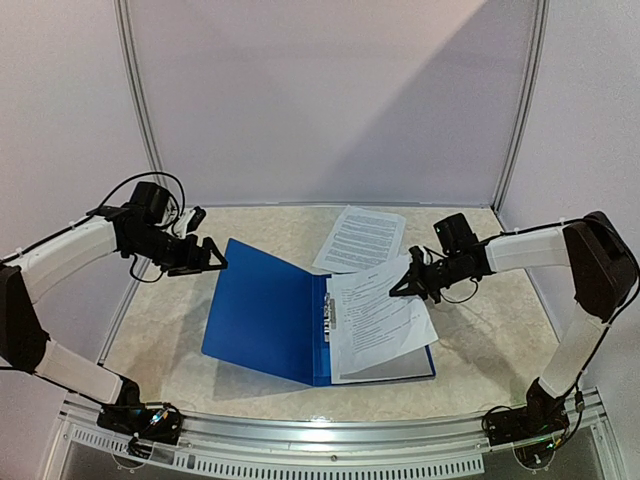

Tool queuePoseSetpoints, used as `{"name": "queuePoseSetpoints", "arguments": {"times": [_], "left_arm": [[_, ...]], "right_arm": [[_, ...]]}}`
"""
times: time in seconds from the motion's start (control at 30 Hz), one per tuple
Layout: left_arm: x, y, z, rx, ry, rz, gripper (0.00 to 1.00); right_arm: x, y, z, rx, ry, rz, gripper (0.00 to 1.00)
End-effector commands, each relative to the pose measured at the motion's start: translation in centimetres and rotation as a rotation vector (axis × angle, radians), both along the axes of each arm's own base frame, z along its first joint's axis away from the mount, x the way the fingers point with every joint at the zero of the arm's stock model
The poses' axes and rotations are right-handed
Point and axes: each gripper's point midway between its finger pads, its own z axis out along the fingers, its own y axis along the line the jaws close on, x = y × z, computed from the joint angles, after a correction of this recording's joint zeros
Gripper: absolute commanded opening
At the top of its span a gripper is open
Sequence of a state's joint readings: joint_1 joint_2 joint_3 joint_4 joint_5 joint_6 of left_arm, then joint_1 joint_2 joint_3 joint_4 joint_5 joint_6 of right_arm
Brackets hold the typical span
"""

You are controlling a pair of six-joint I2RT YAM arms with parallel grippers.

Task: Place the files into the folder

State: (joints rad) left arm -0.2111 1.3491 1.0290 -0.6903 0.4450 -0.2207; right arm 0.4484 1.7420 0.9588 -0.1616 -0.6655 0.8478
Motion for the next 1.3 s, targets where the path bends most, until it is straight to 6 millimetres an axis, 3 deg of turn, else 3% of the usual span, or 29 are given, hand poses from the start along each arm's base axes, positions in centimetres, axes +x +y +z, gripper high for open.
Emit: {"name": "queuePoseSetpoints", "arguments": {"times": [0.0,0.3,1.1,1.17,1.27], "left_arm": [[0.2,-0.4,-0.4,-0.061,0.023,0.016,0.89],[0.1,-0.8,-0.2,-0.096,0.03,0.015,0.87],[0.2,-0.7,0.0,-0.099,0.017,0.012,0.87],[0.3,-0.7,0.1,-0.099,0.014,0.01,0.86],[0.3,-0.7,0.2,-0.099,0.012,0.01,0.86]], "right_arm": [[0.3,0.0,-0.7,0.034,0.012,-0.047,0.0],[-0.3,1.5,-0.4,0.066,0.0,-0.037,0.0],[-1.5,1.1,-1.5,0.039,0.031,-0.03,0.0],[-1.8,0.8,-2.0,0.021,0.054,-0.034,0.04],[-2.0,0.3,-2.5,-0.021,0.073,-0.042,0.28]]}}
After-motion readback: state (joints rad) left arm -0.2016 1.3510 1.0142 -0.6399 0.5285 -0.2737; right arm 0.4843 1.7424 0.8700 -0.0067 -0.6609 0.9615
